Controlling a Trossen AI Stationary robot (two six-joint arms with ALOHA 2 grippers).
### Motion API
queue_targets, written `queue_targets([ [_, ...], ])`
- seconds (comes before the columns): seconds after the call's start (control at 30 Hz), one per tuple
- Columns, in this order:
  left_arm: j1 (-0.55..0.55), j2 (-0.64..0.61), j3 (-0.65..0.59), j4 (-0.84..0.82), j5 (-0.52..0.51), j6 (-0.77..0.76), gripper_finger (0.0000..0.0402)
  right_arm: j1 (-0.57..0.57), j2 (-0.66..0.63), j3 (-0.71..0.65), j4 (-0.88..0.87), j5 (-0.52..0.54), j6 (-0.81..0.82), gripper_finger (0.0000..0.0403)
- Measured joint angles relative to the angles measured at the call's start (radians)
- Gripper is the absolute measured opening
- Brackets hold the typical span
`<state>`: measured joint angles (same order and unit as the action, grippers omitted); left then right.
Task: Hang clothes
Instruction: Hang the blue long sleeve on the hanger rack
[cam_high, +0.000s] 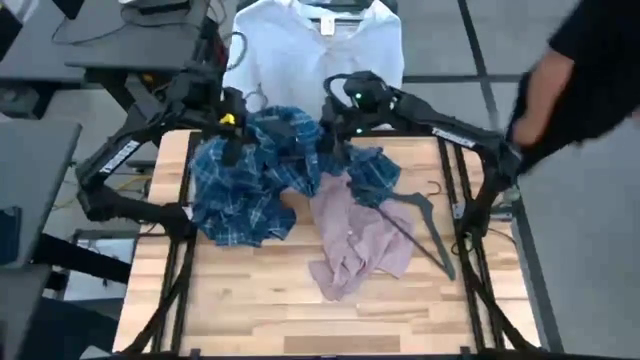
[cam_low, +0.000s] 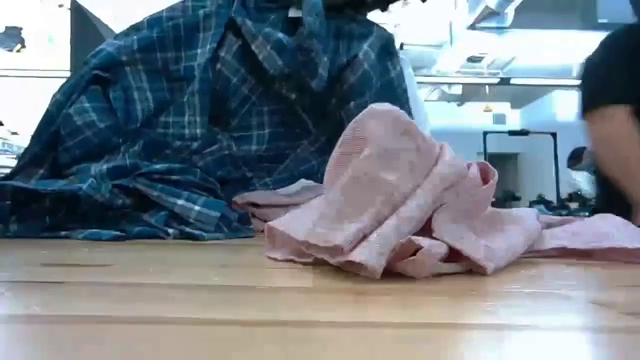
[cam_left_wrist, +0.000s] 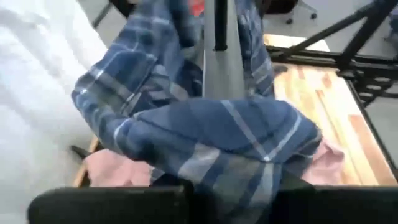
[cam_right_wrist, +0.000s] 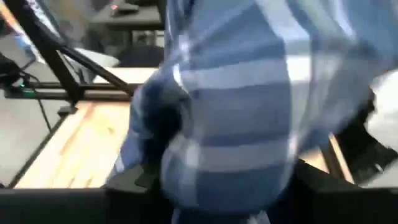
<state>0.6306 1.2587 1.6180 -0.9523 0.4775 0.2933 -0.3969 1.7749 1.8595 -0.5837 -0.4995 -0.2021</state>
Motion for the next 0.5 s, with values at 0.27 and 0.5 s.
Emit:
queue_targets([
  [0.27,-0.005,-0.002,0.0,0.02,-0.064,-0.014,0.0086,-0.026,-0.001,0.0,-0.12,0.008,-0.022,0.003],
  [0.5,-0.005,-0.01,0.0,-0.008,-0.065,-0.029,0.0098,-0.038,-0.008,-0.001,-0.162,0.006,-0.038,0.0028],
])
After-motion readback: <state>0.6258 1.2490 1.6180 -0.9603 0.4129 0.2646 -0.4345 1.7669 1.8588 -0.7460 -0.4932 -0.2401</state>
